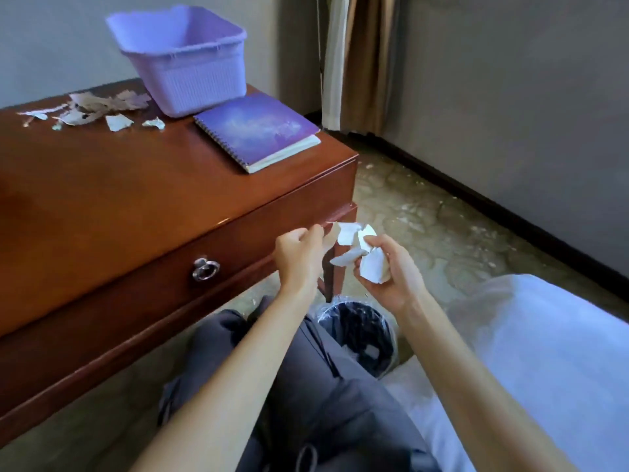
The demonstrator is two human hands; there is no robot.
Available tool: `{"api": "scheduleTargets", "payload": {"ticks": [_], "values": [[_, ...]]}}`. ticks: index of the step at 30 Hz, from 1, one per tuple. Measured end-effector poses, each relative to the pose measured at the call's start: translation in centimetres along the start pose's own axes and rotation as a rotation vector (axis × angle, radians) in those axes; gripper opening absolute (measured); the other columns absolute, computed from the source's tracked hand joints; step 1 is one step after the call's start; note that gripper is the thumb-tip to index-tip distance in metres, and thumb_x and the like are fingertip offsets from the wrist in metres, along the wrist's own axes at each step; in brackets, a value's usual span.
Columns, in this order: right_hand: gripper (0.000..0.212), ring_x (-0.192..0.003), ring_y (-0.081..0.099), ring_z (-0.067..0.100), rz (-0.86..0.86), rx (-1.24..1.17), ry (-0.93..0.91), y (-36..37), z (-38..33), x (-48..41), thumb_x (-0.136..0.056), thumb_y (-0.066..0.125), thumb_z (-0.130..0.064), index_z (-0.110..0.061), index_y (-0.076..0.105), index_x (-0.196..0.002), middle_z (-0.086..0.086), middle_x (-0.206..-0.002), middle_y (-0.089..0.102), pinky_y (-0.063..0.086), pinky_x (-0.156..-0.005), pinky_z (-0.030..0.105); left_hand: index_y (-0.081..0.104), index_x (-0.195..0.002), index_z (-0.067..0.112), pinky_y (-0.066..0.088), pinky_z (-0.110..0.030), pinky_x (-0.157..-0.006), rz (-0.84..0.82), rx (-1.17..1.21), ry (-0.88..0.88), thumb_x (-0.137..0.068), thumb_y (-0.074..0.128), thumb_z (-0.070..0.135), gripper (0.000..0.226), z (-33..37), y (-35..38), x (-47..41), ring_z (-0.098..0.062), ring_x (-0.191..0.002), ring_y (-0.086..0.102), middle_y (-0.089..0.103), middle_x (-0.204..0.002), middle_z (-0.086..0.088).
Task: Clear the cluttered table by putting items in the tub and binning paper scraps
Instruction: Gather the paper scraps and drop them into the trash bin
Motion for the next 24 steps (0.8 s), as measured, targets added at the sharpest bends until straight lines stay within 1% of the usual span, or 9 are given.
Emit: {"api": "scheduleTargets", "payload": {"ticks": [3,8,10,12,15,17,19,21,24], "values": [[0.021,-0.032,0.056,0.009,0.113,-0.085,0.067,-4.5,1.4,-1.0,-0.094,0.038,-0.003,-0.002,0.053,-0.079,0.003,-0.042,0.061,0.045,-0.036,0.014,0.028,-0.048,0.011,0.017,-0.014,-0.032,-0.03,-0.04,-0.117,-0.085,0.048,0.009,0.042,-3.8,2.9,0.0,-0.008,-0.031,0.028,0.034,-0.028,0.007],[0.018,-0.039,0.052,0.009,0.428,-0.124,0.26,-12.8,5.7,-6.8,-0.091,0.042,-0.004,-0.009,0.05,-0.075,0.002,-0.06,0.051,0.04,-0.036,0.012,0.037,-0.048,0.013,0.023,-0.023,-0.042,-0.033,-0.145,-0.307,-0.083,0.05,0.013,0.037,-9.5,6.5,-1.7,-0.017,-0.044,0.029,0.051,-0.057,-0.005],[0.018,-0.034,0.054,0.012,0.473,-0.116,0.339,-14.6,7.5,-8.8,-0.091,0.041,-0.004,-0.008,0.047,-0.076,0.004,-0.058,0.051,0.039,-0.032,0.011,0.042,-0.052,0.01,0.026,-0.023,-0.042,-0.03,-0.22,-0.381,-0.084,0.05,0.013,0.033,-11.3,7.4,-2.6,-0.019,-0.046,0.033,0.047,-0.057,-0.004],[0.019,-0.049,0.052,0.018,0.497,-0.097,0.417,-15.8,9.0,-10.5,-0.092,0.04,-0.003,-0.007,0.045,-0.075,0.006,-0.065,0.046,0.039,-0.031,0.012,0.049,-0.054,0.006,0.031,-0.026,-0.046,-0.026,-0.288,-0.441,-0.085,0.051,0.014,0.032,-13.4,8.1,-3.8,-0.027,-0.056,0.04,0.05,-0.056,-0.01],[0.016,-0.06,0.043,0.019,0.552,-0.028,0.516,-17.2,10.7,-13.0,-0.092,0.042,-0.003,-0.006,0.044,-0.077,0.008,-0.07,0.043,0.047,-0.043,0.019,0.065,-0.087,-0.011,0.047,-0.036,-0.066,0.0,-0.365,-0.514,-0.086,0.053,0.016,0.03,-16.7,9.2,-5.9,-0.043,-0.085,0.061,0.067,-0.096,-0.028],[0.018,-0.062,0.041,0.021,0.592,0.066,0.572,-18.3,11.7,-14.7,-0.092,0.045,-0.005,-0.006,0.044,-0.074,0.01,-0.072,0.042,0.045,-0.06,0.03,0.062,-0.107,-0.008,0.049,-0.035,-0.076,0.019,-0.42,-0.561,-0.087,0.054,0.018,0.034,-18.3,9.6,-6.9,-0.039,-0.104,0.063,0.066,-0.111,-0.025],[0.011,-0.063,0.043,0.022,0.626,0.113,0.61,-19.5,12.9,-16.5,-0.091,0.047,-0.007,-0.006,0.047,-0.08,0.011,-0.073,0.044,0.041,-0.055,0.033,0.057,-0.118,-0.005,0.049,-0.036,-0.087,-0.008,-0.426,-0.624,-0.089,0.054,0.021,0.039,-19.7,10.3,-8.1,-0.036,-0.109,0.061,0.064,-0.118,-0.021],[0.004,-0.064,0.045,0.022,0.664,0.129,0.649,-20.2,14.2,-17.8,-0.091,0.048,-0.009,-0.007,0.05,-0.087,0.01,-0.074,0.046,0.04,-0.051,0.035,0.059,-0.114,-0.002,0.049,-0.035,-0.087,-0.045,-0.436,-0.689,-0.091,0.052,0.021,0.032,-20.9,10.6,-9.1,-0.035,-0.103,0.062,0.066,-0.11,-0.02],[0.006,-0.064,0.046,0.022,0.691,0.14,0.708,-21.2,16.0,-19.1,-0.091,0.05,-0.011,-0.006,0.049,-0.095,0.011,-0.075,0.046,0.041,-0.051,0.036,0.062,-0.093,0.002,0.051,-0.023,-0.071,-0.039,-0.415,-0.755,-0.091,0.05,0.013,0.016,-21.6,10.6,-9.9,-0.028,-0.072,0.059,0.072,-0.073,-0.013]]}}
Point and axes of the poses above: each hand's wrist, its own x-axis away from the middle knuckle, its own y-axis out of the palm, z = x × y, the point moved 2 cm from there along -x, towards the middle knuckle
